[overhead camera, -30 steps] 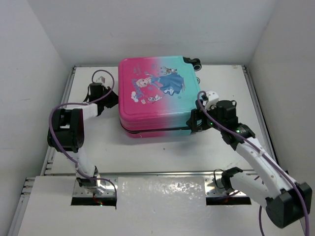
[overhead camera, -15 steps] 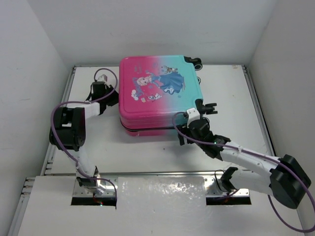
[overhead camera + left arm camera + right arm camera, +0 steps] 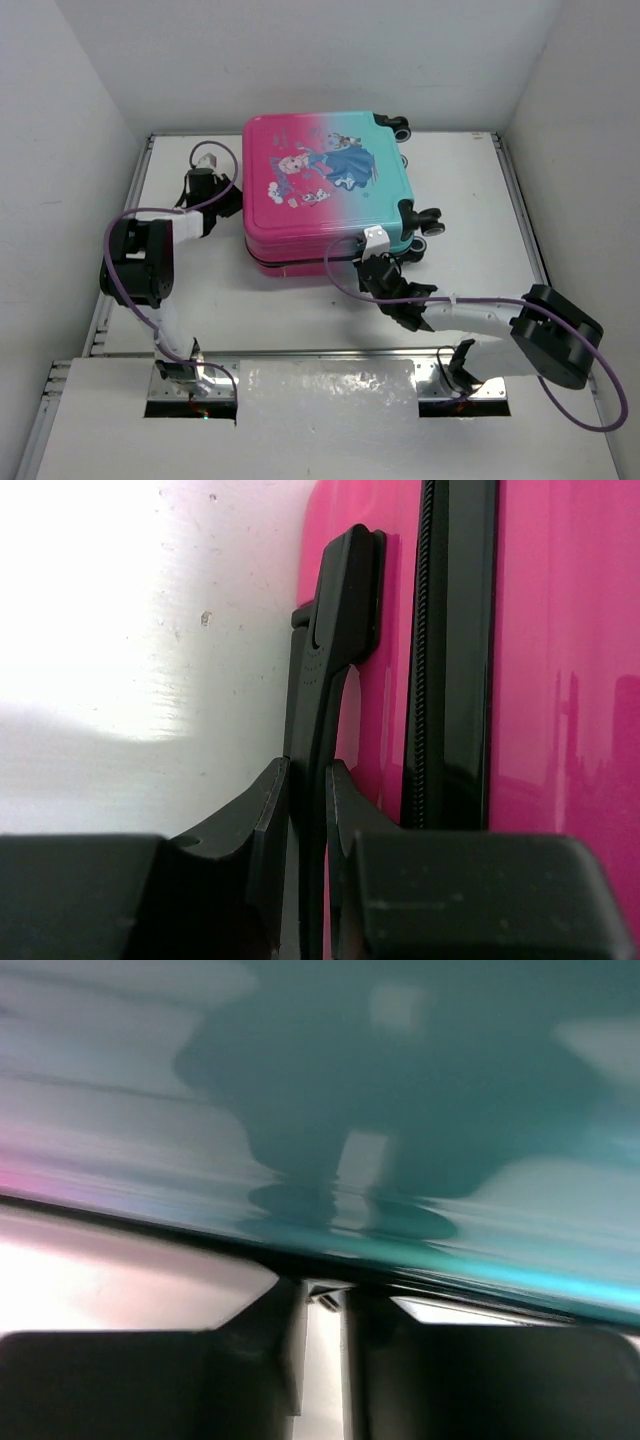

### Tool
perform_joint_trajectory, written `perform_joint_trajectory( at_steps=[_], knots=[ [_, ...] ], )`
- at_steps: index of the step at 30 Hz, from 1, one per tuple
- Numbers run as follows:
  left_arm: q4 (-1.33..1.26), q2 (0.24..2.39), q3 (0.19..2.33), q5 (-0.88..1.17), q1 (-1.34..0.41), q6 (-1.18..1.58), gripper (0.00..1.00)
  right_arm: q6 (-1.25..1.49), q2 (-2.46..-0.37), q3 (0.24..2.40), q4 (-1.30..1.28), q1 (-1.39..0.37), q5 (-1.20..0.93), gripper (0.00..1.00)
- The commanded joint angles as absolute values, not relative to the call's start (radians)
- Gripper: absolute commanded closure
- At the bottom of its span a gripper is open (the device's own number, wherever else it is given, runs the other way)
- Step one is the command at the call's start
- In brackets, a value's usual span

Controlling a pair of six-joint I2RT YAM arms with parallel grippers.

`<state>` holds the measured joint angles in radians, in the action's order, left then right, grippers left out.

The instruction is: Pack the luggage

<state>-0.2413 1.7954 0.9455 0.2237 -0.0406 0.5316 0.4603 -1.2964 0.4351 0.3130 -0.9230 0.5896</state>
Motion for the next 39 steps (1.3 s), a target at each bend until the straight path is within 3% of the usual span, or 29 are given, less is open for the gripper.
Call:
perform_joint_trajectory(
  at_steps=[1, 3, 9, 14, 19, 27, 32, 39],
  knots=[
    [-0.13, 1.809, 0.885, 0.273, -0.115, 0.558, 1.0, 0.468, -1.312, 0.436, 0.535, -0.916, 0.765, 0.88],
    [-0.129, 1.805, 0.884, 0.261, -0.114, 0.566, 1.0, 0.456, -1.309, 0.425, 0.529, -0.914, 0.81, 0.98],
    [-0.118, 1.796, 0.894, 0.216, -0.103, 0.603, 1.0, 0.411, -1.189, 0.287, 0.523, -0.835, 0.858, 1.0],
    [-0.11, 1.796, 0.908, 0.164, -0.094, 0.644, 1.0, 0.362, -1.004, 0.174, 0.538, -0.659, 0.671, 1.0],
    [-0.086, 1.821, 0.948, 0.126, -0.092, 0.67, 1.0, 0.293, -0.98, 0.155, 0.604, -0.482, 0.439, 1.0],
    [-0.038, 1.896, 1.049, 0.072, -0.087, 0.695, 1.0, 0.259, -1.149, 0.129, 0.97, -0.187, 0.097, 1.0],
    [0.02, 1.989, 1.192, 0.061, -0.081, 0.7, 1.0, 0.426, -1.339, 0.215, 1.132, 0.042, -0.185, 1.0],
    [0.124, 2.129, 1.422, 0.031, -0.061, 0.701, 1.0, 0.63, -1.66, 0.388, 1.342, 0.153, -0.408, 1.0]
  ],
)
